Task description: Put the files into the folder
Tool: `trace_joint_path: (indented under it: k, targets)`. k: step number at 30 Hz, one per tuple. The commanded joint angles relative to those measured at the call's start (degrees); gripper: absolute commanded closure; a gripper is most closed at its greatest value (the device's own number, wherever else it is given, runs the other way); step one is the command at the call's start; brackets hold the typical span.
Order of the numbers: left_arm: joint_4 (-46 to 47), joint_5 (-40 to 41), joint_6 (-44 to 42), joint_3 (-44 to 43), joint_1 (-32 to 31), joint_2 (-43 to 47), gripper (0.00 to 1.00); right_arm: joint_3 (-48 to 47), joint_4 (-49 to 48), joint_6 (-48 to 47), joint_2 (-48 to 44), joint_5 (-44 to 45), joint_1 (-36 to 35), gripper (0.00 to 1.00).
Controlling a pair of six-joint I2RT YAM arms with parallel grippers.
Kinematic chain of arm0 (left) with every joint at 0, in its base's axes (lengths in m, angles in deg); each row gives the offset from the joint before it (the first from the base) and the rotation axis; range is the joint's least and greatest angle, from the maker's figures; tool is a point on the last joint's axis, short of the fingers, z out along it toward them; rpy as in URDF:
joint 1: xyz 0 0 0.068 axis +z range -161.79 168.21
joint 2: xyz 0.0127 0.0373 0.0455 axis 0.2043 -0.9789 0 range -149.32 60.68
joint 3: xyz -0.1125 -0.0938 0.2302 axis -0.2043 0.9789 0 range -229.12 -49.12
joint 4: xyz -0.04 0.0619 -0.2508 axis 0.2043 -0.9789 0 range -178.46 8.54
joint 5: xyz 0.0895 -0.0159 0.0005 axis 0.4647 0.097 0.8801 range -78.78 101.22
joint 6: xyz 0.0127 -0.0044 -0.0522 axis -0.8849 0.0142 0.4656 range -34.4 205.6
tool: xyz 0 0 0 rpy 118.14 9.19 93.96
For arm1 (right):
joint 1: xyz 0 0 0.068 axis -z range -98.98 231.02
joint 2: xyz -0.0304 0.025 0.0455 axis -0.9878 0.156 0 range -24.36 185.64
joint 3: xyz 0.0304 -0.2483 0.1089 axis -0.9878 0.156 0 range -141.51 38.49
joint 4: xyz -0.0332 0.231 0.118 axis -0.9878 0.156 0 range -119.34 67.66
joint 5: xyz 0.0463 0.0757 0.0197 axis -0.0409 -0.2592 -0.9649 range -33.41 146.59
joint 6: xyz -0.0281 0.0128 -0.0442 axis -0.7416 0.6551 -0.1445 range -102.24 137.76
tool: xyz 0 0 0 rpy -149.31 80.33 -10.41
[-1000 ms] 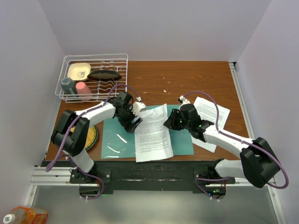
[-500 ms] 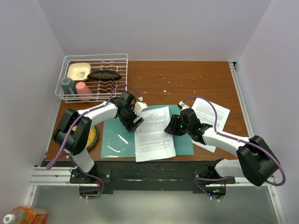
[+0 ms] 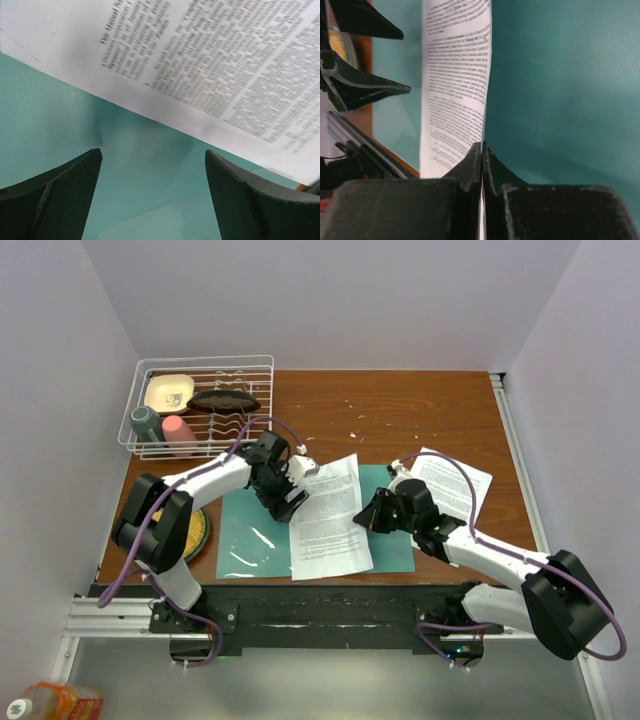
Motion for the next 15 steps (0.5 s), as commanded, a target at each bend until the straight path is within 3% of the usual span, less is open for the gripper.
trace_joint_path:
  k: [1, 8, 15]
  targets:
    - [-6.84, -3.06, -4.12, -5.89, 1.79, 7.33, 0.06, -0.38, -6.71, 0.53, -2.16, 1.06, -0.13, 1.00]
    - [-11.16, -1.65, -12.56, -3.44, 17.59, 12.34, 0.04, -1.53, -9.52, -0.18, 1.08, 0.45, -0.22, 1.00]
    - [-5.72, 4.50, -16.08, 10.26, 20.60, 15.95, 0.04, -4.25, -11.46, -0.44, 4.60, 0.62, -0.13, 1.00]
